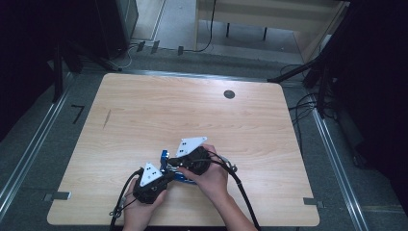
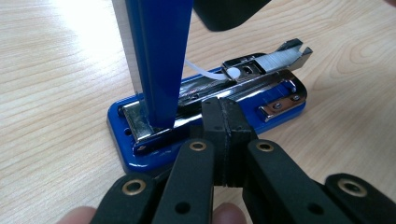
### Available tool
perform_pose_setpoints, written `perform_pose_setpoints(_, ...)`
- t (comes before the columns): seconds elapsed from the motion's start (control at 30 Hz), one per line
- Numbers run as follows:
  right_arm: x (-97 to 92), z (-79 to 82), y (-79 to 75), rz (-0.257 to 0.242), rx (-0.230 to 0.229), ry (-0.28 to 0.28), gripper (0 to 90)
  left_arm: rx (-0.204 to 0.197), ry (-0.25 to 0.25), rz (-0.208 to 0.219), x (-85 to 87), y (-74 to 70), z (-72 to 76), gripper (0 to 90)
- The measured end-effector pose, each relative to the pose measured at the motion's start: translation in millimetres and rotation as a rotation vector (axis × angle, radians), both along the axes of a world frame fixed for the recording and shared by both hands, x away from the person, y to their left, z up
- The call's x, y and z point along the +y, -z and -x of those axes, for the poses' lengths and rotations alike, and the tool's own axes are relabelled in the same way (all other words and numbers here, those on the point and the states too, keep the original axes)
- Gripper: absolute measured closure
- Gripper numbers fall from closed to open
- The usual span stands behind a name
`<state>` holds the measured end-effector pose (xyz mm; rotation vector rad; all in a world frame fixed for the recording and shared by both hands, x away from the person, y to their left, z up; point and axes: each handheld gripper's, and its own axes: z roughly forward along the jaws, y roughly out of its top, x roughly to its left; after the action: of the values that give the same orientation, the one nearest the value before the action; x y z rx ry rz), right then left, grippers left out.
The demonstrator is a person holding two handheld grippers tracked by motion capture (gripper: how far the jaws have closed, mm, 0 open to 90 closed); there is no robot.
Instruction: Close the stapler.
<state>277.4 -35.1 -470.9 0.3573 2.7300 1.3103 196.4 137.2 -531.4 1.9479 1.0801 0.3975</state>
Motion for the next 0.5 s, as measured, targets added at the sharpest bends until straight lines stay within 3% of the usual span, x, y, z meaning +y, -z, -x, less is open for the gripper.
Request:
perform_pose_setpoints(0.37, -5.0, 3.5, -5.6, -0.001, -0.012, 0.006, 90.0, 0.003, 0.004, -0.031, -4.3, 0.6, -1.5, 90.0)
perform_pose_setpoints(0.5, -10.4, 3.6, -11.9, -0.024, -0.016, 0.019, 90.0, 0.01, 0.004, -0.031, -4.1, 0.8, -1.8, 90.0)
